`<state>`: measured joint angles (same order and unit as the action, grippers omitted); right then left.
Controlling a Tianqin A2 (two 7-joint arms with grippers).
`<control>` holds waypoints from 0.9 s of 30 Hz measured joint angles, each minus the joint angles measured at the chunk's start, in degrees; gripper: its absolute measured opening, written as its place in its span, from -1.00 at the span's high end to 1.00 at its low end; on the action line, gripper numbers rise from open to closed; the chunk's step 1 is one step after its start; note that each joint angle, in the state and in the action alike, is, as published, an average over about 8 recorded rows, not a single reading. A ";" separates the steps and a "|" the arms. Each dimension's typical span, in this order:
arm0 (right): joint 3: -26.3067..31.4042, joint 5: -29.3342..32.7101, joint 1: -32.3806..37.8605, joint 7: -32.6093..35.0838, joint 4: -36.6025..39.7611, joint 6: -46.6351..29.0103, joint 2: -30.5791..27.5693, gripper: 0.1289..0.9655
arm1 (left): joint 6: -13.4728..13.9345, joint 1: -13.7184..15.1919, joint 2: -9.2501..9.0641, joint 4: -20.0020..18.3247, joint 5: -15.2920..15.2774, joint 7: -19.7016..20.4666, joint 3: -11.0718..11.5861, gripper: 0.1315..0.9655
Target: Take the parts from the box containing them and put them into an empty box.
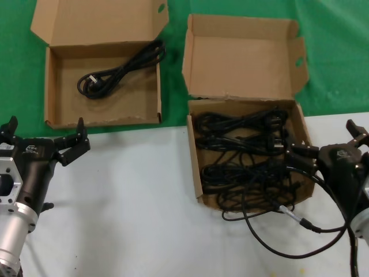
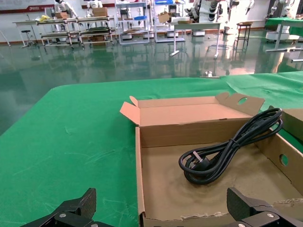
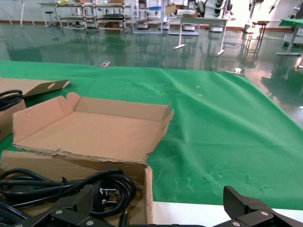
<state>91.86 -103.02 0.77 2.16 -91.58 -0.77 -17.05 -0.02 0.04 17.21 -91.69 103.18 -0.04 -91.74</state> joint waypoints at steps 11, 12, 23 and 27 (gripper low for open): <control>0.00 0.00 0.00 0.00 0.00 0.00 0.00 -1.00 | 0.00 0.00 0.00 0.00 0.00 0.00 0.00 -1.00; 0.00 0.00 0.00 0.00 0.00 0.00 0.00 -1.00 | 0.00 0.00 0.00 0.00 0.00 0.00 0.00 -1.00; 0.00 0.00 0.00 0.00 0.00 0.00 0.00 -1.00 | 0.00 0.00 0.00 0.00 0.00 0.00 0.00 -1.00; 0.00 0.00 0.00 0.00 0.00 0.00 0.00 -1.00 | 0.00 0.00 0.00 0.00 0.00 0.00 0.00 -1.00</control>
<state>91.86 -103.02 0.77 2.16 -91.58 -0.77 -17.05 -0.02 0.04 17.21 -91.69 103.18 -0.04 -91.74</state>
